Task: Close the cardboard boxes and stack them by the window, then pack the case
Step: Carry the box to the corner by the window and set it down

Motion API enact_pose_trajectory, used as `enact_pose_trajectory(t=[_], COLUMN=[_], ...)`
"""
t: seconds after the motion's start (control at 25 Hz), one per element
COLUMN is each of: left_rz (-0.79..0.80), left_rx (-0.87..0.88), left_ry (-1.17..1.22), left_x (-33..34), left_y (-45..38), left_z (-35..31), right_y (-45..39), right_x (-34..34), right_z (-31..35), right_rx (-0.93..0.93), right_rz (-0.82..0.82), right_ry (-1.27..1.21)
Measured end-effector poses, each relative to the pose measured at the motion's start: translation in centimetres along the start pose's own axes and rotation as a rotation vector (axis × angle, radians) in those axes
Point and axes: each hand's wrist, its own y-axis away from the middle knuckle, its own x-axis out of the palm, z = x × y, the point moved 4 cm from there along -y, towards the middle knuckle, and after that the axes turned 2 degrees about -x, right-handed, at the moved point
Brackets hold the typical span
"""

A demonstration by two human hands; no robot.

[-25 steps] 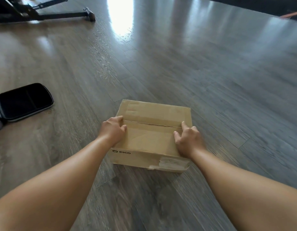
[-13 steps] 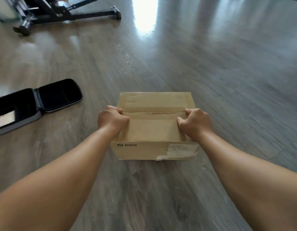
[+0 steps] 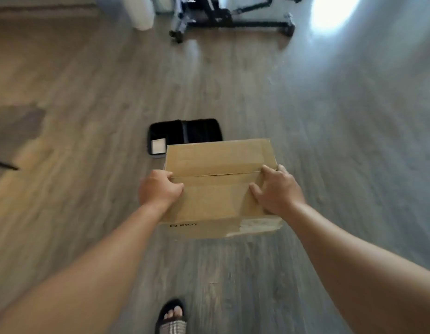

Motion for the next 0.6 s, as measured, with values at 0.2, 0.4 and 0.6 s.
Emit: enact_pose_trajectory(t=[0.2,0.4,0.6], left_rz=[-0.156,-0.385,-0.530], left_rx=[-0.215,-0.446,-0.584], left_ry=[0.006,0.088,0.125], left_x=[-21.0,-39.1,-52.0], left_y=[8.1,19.7,32.6], left_z=[4.5,12.6,22.6], right_y=[5.4,14.0,26.1], right_x=[-9.1,-14.1,-14.3], right_z=[17.2,35.2,50.5], right_rx=[-0.311,-0.607,-0.859], right_rz=[0.167,0.233,0.269], right_ry=[0.017,-0.013,-0.014])
